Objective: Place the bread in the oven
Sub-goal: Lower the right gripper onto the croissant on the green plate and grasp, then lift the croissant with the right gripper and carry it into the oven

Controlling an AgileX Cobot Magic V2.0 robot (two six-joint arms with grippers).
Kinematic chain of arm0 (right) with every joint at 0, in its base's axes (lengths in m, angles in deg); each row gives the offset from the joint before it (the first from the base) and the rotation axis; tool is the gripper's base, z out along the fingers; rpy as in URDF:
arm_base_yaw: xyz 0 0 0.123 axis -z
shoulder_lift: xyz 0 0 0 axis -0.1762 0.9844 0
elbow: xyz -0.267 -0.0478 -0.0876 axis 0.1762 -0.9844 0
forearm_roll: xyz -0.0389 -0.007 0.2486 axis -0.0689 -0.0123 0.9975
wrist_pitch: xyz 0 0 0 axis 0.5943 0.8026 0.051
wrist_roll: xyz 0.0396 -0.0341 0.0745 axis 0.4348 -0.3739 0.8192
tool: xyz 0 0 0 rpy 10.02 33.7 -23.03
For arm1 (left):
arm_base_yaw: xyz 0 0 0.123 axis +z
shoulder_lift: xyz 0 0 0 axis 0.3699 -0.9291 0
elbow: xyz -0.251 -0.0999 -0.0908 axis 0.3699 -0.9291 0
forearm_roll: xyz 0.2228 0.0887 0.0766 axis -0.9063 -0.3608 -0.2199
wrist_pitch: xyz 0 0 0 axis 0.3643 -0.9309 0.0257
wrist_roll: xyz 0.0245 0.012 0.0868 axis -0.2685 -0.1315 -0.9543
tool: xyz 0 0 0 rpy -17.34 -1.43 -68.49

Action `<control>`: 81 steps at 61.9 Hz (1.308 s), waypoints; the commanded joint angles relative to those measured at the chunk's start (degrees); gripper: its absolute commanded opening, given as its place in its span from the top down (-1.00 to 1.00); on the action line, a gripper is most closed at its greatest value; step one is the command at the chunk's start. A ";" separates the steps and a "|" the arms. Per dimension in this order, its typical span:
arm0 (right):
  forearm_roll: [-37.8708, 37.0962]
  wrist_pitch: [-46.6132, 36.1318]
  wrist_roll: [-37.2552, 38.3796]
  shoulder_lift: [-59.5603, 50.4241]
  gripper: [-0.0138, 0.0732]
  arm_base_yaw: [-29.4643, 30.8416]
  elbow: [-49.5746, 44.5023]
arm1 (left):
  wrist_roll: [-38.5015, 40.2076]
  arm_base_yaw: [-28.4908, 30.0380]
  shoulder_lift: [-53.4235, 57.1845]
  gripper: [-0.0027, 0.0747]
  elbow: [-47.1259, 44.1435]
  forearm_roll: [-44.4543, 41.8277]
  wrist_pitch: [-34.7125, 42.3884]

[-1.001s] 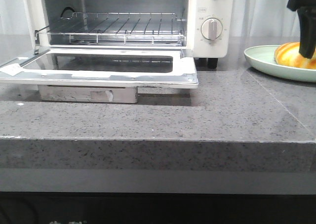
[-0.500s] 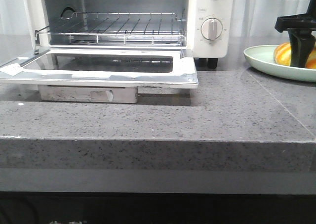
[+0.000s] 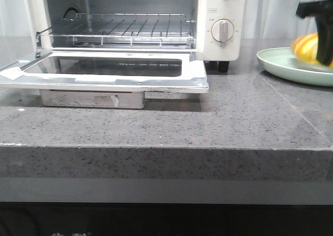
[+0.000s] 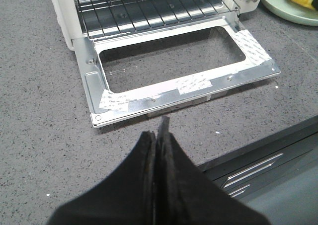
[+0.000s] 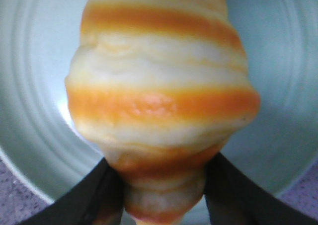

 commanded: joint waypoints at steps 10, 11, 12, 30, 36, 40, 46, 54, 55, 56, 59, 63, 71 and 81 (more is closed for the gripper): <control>2.37 0.19 -3.00 -13.08 0.21 0.04 -0.79 | 0.68 0.01 -0.12 0.98 1.53 0.38 3.72; 2.59 -0.01 -3.17 -14.12 0.21 0.04 -1.26 | 0.68 0.01 -0.12 0.98 1.53 0.38 3.72; 2.80 -0.14 -3.18 -14.86 0.21 0.04 -1.99 | 0.68 0.01 -0.12 0.98 1.53 0.38 3.72; 4.96 -0.32 -5.33 -28.63 0.21 -1.93 -11.79 | 0.68 0.01 -0.12 0.98 1.53 0.38 3.72; 5.30 0.41 -5.33 -32.33 0.21 -4.65 -13.20 | 0.68 0.01 -0.12 0.98 1.53 0.38 3.72; 5.62 1.43 -5.33 -34.36 0.21 -6.96 -13.63 | 0.68 0.01 -0.12 0.98 1.53 0.38 3.72; 6.73 2.19 -5.33 -36.53 0.21 -10.51 -13.70 | 0.68 0.01 -0.12 0.98 1.53 0.38 3.72; 10.33 2.16 -5.33 -37.49 0.21 -15.44 -13.70 | 0.68 0.01 -0.12 0.98 1.53 0.52 3.72; 10.76 2.10 -5.33 -37.49 0.21 -16.09 -13.70 | 0.68 0.01 -0.12 0.98 1.53 0.52 3.72; 11.12 2.01 -5.33 -37.49 0.21 -16.77 -13.70 | 0.68 0.01 -0.12 0.98 1.53 0.52 3.72; 11.94 1.55 -5.19 -37.03 0.21 -19.32 -13.70 | 0.68 0.01 -0.12 0.98 1.53 0.67 3.72; 12.35 0.10 -4.06 -36.14 0.21 -23.12 -13.70 | 0.68 0.01 -0.12 0.98 1.53 1.01 3.72; 11.65 -3.19 -0.96 -32.86 0.21 -29.57 -13.70 | 0.68 0.01 -0.12 0.98 1.53 1.61 3.72; 4.59 -4.54 6.56 -24.78 0.21 -36.97 -10.61 | 0.68 0.01 -0.12 0.98 1.53 1.74 3.72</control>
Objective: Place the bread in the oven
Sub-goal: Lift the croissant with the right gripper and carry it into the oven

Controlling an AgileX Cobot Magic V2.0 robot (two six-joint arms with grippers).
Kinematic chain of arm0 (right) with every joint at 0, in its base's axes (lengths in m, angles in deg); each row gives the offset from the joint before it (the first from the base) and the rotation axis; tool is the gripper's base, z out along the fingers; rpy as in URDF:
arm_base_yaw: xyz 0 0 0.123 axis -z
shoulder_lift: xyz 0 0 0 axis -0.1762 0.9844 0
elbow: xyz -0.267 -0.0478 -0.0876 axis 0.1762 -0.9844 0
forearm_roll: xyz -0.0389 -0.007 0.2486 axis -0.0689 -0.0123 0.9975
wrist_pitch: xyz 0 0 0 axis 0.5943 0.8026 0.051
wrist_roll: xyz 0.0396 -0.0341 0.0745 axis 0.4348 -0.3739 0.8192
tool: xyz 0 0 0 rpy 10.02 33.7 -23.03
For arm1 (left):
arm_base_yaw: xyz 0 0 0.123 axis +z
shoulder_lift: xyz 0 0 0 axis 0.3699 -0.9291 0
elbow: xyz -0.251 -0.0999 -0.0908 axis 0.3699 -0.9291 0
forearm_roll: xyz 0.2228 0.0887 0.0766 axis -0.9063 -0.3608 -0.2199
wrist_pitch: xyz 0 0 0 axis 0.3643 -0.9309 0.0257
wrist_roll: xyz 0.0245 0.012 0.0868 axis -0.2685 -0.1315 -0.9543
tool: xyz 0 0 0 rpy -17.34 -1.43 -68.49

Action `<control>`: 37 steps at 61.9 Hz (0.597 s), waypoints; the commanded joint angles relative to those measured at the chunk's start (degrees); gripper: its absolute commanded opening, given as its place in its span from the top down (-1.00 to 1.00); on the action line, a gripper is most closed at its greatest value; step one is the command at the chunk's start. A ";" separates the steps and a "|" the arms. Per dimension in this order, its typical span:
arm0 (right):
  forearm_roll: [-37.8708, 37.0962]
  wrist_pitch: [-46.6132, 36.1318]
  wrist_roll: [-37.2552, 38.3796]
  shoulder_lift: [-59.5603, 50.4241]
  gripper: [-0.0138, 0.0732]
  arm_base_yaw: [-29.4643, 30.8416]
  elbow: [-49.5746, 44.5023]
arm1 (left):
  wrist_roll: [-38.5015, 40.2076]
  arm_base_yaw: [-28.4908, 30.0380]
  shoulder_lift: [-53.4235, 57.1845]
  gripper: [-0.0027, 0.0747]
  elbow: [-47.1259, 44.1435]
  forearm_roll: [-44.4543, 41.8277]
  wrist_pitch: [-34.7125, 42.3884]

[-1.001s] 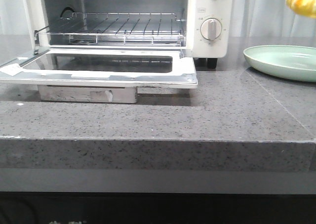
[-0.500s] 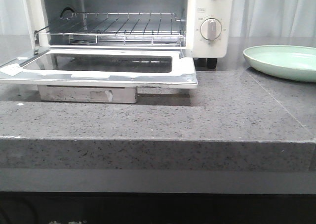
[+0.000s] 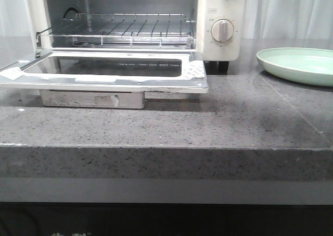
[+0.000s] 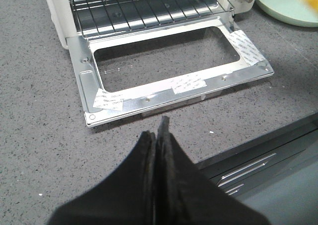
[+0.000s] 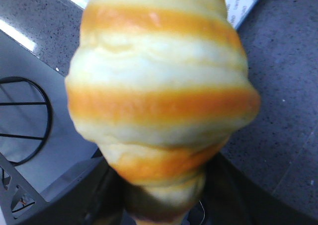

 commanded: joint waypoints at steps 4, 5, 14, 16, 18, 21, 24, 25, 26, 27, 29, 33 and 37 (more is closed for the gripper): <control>-8.91 -3.67 7.51 6.14 0.21 -5.55 6.43 | 0.65 0.01 -0.12 0.98 1.53 0.55 3.72; -9.79 -3.59 8.20 6.94 0.21 -6.07 7.62 | 0.65 0.01 -0.12 0.98 1.53 0.55 3.72; -17.63 -1.88 13.18 14.88 0.21 -9.67 16.46 | 0.65 0.01 -0.12 0.98 1.53 0.55 3.72; -18.84 -1.14 14.11 17.03 0.21 -9.93 19.14 | 0.65 0.01 -0.12 0.98 1.53 0.55 3.72; -19.64 -0.61 15.01 19.13 0.21 -9.93 21.33 | 0.65 0.01 -0.12 0.98 1.53 0.55 3.72; -21.23 0.24 16.20 22.07 0.21 -9.93 25.20 | 0.65 0.01 -0.12 0.98 1.53 0.55 3.72; -22.99 1.29 17.09 24.62 0.21 -9.93 29.08 | 0.65 0.01 -0.12 0.98 1.53 0.55 3.72; -23.88 1.85 17.66 25.86 0.21 -9.93 30.21 | 0.65 0.01 -0.12 0.98 1.53 0.55 3.72; -24.46 2.25 18.01 26.66 0.21 -9.93 31.94 | 0.65 0.01 -0.12 0.98 1.53 0.55 3.72; -24.99 2.66 18.39 27.48 0.21 -9.93 33.06 | 0.65 0.01 -0.12 0.98 1.53 0.55 3.72; -26.10 3.47 19.00 29.48 0.21 -9.93 35.82 | 0.65 0.01 -0.12 0.98 1.53 0.55 3.72; -27.48 4.63 19.27 32.91 0.21 -9.93 40.15 | 0.65 0.01 -0.12 0.98 1.53 0.55 3.72; -28.47 5.44 19.26 36.07 0.21 -9.56 45.20 | 0.65 0.01 -0.12 0.98 1.53 0.55 3.72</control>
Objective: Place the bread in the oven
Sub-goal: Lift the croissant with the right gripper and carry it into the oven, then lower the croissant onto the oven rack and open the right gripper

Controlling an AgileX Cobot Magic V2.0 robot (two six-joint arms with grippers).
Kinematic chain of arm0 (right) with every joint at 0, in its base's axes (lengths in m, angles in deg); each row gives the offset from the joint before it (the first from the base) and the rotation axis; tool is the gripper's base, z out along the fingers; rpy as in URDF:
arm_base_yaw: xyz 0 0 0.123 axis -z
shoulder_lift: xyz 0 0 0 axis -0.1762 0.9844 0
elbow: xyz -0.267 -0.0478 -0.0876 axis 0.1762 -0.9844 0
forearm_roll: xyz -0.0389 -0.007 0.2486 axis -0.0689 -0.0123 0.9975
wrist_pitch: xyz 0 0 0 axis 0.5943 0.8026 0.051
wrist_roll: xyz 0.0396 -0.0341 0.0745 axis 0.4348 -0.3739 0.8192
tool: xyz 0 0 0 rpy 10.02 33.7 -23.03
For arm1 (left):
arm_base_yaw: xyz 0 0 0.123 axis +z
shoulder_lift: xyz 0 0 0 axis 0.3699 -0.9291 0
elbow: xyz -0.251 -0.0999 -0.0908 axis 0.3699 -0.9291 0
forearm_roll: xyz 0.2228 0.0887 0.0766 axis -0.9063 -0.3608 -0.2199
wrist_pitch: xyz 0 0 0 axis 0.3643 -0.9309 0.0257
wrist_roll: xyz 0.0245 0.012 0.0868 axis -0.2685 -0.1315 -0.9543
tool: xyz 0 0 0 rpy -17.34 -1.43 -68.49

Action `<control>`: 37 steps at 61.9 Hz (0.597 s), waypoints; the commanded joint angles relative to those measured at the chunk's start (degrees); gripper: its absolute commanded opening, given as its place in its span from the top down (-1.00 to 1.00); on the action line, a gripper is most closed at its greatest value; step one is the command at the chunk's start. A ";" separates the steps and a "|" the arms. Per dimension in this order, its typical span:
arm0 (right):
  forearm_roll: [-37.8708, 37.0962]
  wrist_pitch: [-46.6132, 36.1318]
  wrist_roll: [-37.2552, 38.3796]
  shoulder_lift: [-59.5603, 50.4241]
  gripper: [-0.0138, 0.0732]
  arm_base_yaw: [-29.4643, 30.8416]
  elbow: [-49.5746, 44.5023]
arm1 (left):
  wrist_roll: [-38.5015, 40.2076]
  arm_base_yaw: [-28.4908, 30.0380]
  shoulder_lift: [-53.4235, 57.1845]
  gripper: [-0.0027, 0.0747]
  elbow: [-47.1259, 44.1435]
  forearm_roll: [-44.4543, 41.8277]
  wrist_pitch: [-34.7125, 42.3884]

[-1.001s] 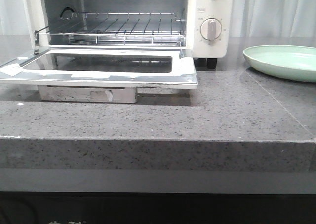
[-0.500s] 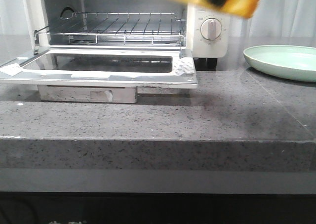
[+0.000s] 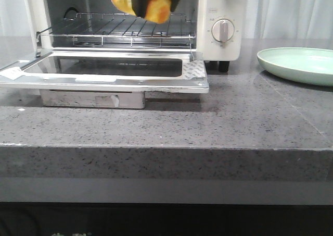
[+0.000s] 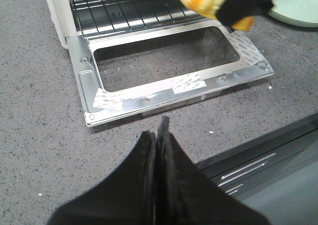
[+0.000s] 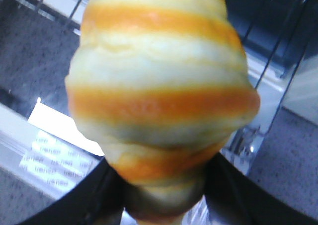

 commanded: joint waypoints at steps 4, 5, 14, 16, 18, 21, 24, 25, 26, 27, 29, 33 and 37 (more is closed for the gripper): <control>-4.17 1.00 0.54 3.96 0.21 1.16 12.06 | 0.65 0.01 -0.12 0.98 1.53 0.41 3.72; -4.17 1.27 0.54 4.56 0.21 1.32 12.89 | 0.65 0.01 -0.12 0.98 1.53 0.41 3.72; -4.17 1.67 2.13 8.95 0.19 3.20 19.02 | 0.65 0.01 -0.12 0.98 1.53 0.41 3.72; -4.17 1.60 2.52 9.68 0.15 3.48 19.97 | 0.65 0.01 -0.12 0.98 1.53 0.41 3.72; -4.17 1.60 2.82 10.21 0.08 3.84 20.87 | 0.65 0.01 -0.12 0.98 1.53 0.50 3.72; -4.17 1.28 3.26 10.62 -0.07 3.99 21.55 | 0.65 0.01 -0.12 0.98 1.53 0.50 3.72; -4.24 0.27 3.26 10.64 -0.23 4.31 21.55 | 0.65 0.01 -0.12 0.98 1.53 0.50 3.72; -4.18 -0.17 3.26 10.64 -0.29 4.32 21.55 | 0.65 0.01 -0.12 0.98 1.53 0.50 3.72; -4.17 -0.43 3.31 10.64 -0.36 4.32 21.55 | 0.65 0.01 -0.12 0.98 1.53 0.50 3.72; -4.17 -0.64 3.38 10.64 -0.41 4.32 21.55 | 0.65 0.01 -0.12 0.98 1.53 0.50 3.72; -4.17 -1.08 3.53 10.64 -0.50 4.47 21.55 | 0.65 0.01 -0.12 0.98 1.53 0.50 3.72; -4.17 -1.71 3.81 10.64 -0.64 4.60 21.55 | 0.65 0.01 -0.12 0.98 1.53 0.50 3.72; -3.88 -1.71 4.21 10.64 -0.68 4.60 21.55 | 0.65 0.01 -0.12 0.98 1.53 0.50 3.72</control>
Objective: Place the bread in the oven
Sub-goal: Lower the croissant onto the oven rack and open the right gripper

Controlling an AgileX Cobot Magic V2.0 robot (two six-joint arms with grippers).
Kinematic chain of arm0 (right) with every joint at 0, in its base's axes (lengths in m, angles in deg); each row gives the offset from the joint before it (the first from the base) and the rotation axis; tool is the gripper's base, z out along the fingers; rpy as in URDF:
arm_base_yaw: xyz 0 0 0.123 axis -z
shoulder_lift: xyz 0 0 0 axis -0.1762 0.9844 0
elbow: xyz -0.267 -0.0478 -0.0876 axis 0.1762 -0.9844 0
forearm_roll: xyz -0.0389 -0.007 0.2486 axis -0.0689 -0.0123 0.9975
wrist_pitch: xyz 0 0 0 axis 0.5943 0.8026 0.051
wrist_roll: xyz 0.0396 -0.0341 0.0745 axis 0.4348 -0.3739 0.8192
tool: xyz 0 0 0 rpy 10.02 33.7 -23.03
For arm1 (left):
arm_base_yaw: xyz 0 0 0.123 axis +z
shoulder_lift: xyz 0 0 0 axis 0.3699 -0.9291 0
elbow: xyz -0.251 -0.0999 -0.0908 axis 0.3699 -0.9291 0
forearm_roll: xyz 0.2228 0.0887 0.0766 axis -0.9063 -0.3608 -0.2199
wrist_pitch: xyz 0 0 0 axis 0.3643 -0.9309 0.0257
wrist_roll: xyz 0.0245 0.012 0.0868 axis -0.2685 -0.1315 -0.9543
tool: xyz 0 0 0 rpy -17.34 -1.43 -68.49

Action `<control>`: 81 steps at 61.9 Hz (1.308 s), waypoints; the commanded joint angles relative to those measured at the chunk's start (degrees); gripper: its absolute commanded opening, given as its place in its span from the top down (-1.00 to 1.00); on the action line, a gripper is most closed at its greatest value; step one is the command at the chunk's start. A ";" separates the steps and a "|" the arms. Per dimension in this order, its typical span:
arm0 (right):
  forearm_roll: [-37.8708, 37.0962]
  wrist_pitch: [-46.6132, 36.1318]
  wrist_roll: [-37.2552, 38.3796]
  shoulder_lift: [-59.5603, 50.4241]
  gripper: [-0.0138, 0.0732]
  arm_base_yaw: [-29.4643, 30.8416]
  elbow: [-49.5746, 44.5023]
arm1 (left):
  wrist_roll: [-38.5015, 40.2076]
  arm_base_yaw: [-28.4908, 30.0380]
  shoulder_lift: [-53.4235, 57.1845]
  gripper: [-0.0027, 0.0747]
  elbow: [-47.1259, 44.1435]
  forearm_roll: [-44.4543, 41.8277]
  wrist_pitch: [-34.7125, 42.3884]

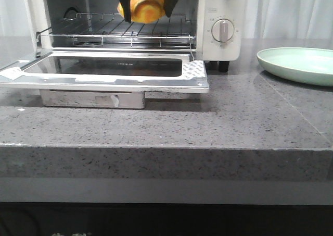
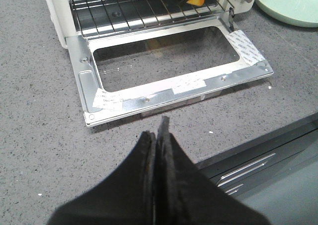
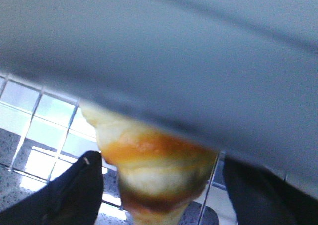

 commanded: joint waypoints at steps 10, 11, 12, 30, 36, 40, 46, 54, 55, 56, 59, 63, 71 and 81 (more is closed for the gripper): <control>2.20 -1.22 -0.61 -4.18 -0.68 0.19 2.12 | 0.65 0.01 -0.12 0.98 1.53 0.50 3.72; 2.68 -0.73 -0.92 -4.28 -0.68 0.19 2.12 | 0.65 0.01 -0.12 0.98 1.53 0.50 3.72; 3.35 -0.34 -1.47 -4.41 -0.68 0.11 2.12 | 0.65 0.01 -0.12 0.98 1.53 0.50 3.72; 3.10 7.44 -5.50 -7.88 -0.68 -0.70 1.73 | 0.65 0.01 -0.12 0.98 1.53 0.50 3.72; 2.65 7.73 -7.51 -9.72 -0.68 -1.33 1.15 | 0.65 0.01 -0.12 0.98 1.53 0.50 3.72; 2.65 7.54 -8.89 -11.47 -0.68 -1.48 -0.59 | 0.65 0.01 -0.12 0.98 1.53 0.50 3.72; 2.65 6.45 -9.76 -15.51 -0.68 -1.01 -5.41 | 0.65 0.01 -0.12 0.98 1.53 0.50 3.72; 2.95 1.83 -10.19 -22.44 -0.68 1.19 -15.50 | 0.65 0.01 -0.12 0.98 1.53 0.50 3.72; 3.09 1.36 -10.19 -23.29 -0.68 1.59 -16.75 | 0.65 0.01 -0.12 0.98 1.53 0.50 3.72; 3.44 0.71 -10.19 -24.65 -0.68 2.25 -18.66 | 0.65 0.01 -0.12 0.98 1.53 0.50 3.72; 4.67 -1.28 -10.27 -27.97 -0.68 3.97 -23.50 | 0.65 0.01 -0.12 0.98 1.53 0.50 3.72; 6.18 -4.40 -10.71 -32.66 -0.68 6.28 -29.50 | 0.65 0.01 -0.12 0.98 1.53 0.50 3.72; 7.73 -12.36 -11.29 -43.03 -0.68 11.87 -43.82 | 0.65 0.01 -0.12 0.98 1.53 0.50 3.72; 6.35 -18.89 -11.72 -56.72 -0.68 15.17 -59.08 | 0.65 0.01 -0.12 0.98 1.53 0.50 3.72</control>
